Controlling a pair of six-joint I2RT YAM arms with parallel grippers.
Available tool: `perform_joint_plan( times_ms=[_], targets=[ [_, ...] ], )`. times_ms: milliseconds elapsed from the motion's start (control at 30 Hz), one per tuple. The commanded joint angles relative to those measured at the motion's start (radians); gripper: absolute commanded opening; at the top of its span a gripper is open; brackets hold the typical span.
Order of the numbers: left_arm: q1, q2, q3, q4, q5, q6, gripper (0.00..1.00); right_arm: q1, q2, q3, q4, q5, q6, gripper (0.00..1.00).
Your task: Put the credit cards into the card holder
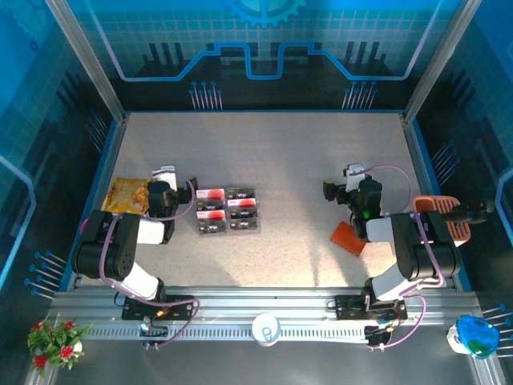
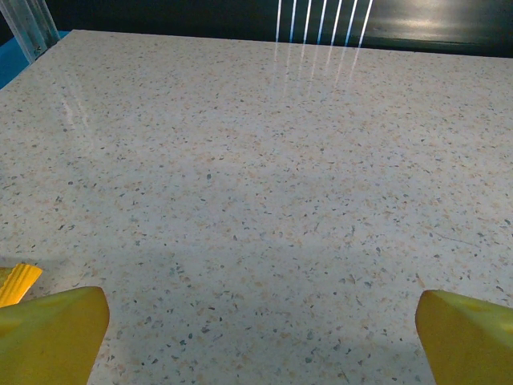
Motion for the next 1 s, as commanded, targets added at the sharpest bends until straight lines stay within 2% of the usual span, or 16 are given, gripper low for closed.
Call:
perform_joint_plan(
  times_ms=[0, 367, 433, 600, 700, 767, 800, 867, 900, 967],
  targets=[
    [-0.001, -0.003, 0.002, 0.029, 0.014, -0.012, 0.99, -0.001, -0.009, 0.015, 0.000, -0.007, -0.011, 1.00],
    [-0.001, -0.005, 0.005, 0.024, 0.009, -0.010, 0.99, -0.030, -0.010, 0.007, 0.010, -0.062, 0.007, 1.00],
    [-0.004, -0.030, 0.019, -0.024, -0.016, -0.019, 0.99, -0.032, -0.012, 0.005, 0.016, -0.059, 0.009, 1.00],
    [-0.003, -0.128, 0.112, -0.272, -0.079, -0.042, 0.99, -0.032, -0.095, 0.012, -0.062, -0.029, 0.017, 1.00],
    [-0.002, -0.181, 0.139, -0.356, -0.146, -0.067, 0.99, -0.019, -0.160, 0.047, -0.174, -0.021, 0.002, 1.00],
    [-0.002, -0.236, 0.183, -0.479, -0.181, -0.118, 0.99, -0.004, -0.235, 0.095, -0.301, -0.013, -0.003, 1.00],
    [-0.001, -0.261, 0.217, -0.559, -0.184, -0.147, 0.99, -0.002, -0.266, 0.122, -0.353, -0.005, 0.051, 1.00],
    [-0.001, -0.295, 0.310, -0.768, -0.180, -0.239, 0.99, -0.027, -0.332, 0.198, -0.527, 0.034, 0.314, 1.00],
    [-0.001, -0.303, 0.355, -0.854, -0.167, -0.279, 0.99, -0.043, -0.351, 0.223, -0.555, -0.023, 0.375, 1.00],
    [-0.002, -0.313, 0.449, -1.054, -0.146, -0.383, 0.99, -0.059, -0.376, 0.251, -0.515, -0.248, 0.428, 1.00]
  ],
)
